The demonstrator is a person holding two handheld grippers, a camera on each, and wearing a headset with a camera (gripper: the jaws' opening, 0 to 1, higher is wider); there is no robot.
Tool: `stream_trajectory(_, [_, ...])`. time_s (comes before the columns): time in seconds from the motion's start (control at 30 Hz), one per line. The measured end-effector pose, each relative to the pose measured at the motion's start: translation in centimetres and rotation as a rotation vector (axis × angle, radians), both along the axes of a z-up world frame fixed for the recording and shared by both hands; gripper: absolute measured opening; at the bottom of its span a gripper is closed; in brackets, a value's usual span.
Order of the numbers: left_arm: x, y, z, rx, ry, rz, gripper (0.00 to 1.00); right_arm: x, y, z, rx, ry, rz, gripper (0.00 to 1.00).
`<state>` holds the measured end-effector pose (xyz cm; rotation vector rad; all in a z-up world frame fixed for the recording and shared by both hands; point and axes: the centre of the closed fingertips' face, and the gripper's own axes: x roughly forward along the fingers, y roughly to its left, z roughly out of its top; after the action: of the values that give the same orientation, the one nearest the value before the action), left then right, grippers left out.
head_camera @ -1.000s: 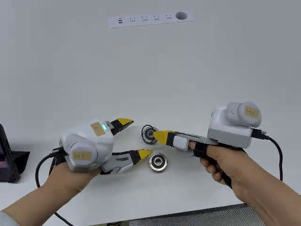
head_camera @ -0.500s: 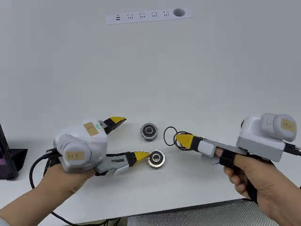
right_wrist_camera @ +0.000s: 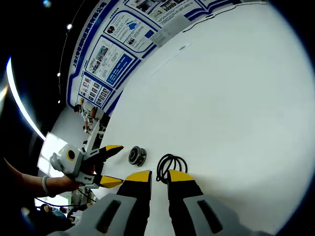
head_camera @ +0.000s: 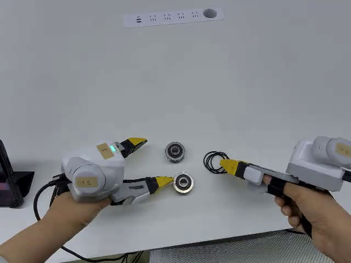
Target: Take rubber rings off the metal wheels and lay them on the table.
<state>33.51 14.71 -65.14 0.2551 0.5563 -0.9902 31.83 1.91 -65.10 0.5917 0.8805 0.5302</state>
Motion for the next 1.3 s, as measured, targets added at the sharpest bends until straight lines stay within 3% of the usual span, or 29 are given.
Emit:
stream_trajectory(0.17, [-0.2,0.1,0.2,-0.006,0.001,0.005,0.61,-0.3,-0.1,0.0,-0.104,-0.058,0.078,0.24])
stream_trajectory(0.23, [-0.4,0.2,0.3,-0.005,0.0,0.003,0.61,-0.5,-0.1,0.0,-0.109,-0.055,0.083,0.26])
stream_trajectory(0.5, [-1.5,0.5,1.4,-0.035,0.004,0.021,0.61,-1.6,0.1,0.5,-0.183,-0.131,0.182,0.4])
stream_trajectory(0.57, [-2.0,0.6,1.6,-0.039,0.003,0.022,0.61,-1.9,0.1,0.7,-0.215,-0.166,0.218,0.41])
stream_trajectory(0.93, [-4.3,2.2,2.5,-0.046,-0.001,0.059,0.62,-4.7,0.7,0.7,-0.366,-0.269,0.413,0.56])
stream_trajectory(1.3, [-7.0,3.7,3.5,-0.05,-0.022,0.093,0.65,-6.5,0.9,1.3,-0.456,-0.353,0.49,0.69])
